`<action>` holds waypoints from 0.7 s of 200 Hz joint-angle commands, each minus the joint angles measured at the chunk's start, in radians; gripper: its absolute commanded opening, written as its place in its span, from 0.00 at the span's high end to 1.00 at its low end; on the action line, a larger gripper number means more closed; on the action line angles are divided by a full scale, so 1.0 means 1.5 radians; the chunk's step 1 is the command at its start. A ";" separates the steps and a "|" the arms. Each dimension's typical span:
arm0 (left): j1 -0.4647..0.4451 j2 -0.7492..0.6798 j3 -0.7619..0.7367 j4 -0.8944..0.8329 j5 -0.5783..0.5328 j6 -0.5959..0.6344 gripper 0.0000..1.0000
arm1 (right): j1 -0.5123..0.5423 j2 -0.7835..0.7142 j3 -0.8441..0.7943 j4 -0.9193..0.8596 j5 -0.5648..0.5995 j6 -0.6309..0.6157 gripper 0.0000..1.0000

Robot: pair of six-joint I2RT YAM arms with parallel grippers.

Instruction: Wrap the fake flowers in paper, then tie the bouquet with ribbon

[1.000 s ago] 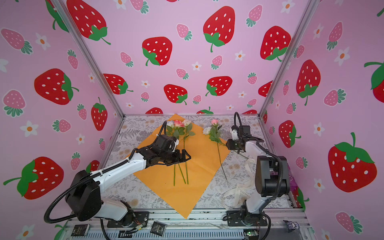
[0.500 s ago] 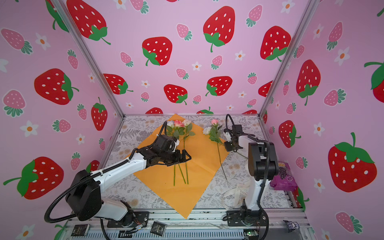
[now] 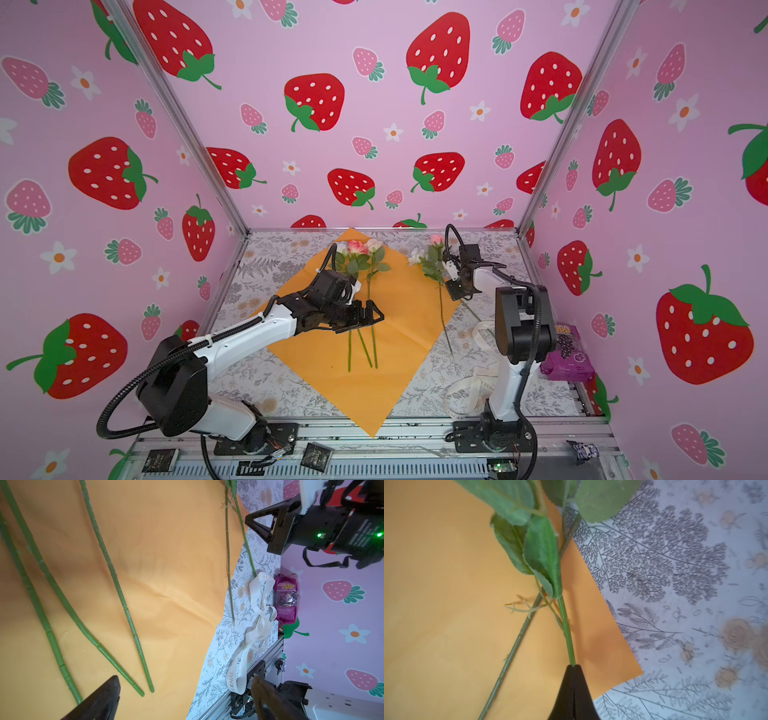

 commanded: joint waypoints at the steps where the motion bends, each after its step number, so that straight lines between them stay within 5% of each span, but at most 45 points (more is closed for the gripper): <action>1: 0.000 -0.030 0.011 -0.009 -0.013 0.006 0.00 | 0.003 -0.081 -0.003 0.002 -0.023 0.010 0.99; 46: 0.001 -0.067 -0.004 -0.026 -0.047 0.013 0.00 | 0.002 -0.168 -0.061 0.108 -0.043 0.053 1.00; 58: 0.001 -0.074 -0.010 -0.025 -0.049 0.013 0.00 | 0.001 -0.170 -0.073 0.127 -0.046 0.052 0.91; 140: 0.008 -0.080 -0.021 -0.031 -0.050 0.017 0.01 | -0.006 0.076 0.090 0.011 -0.111 -0.016 0.65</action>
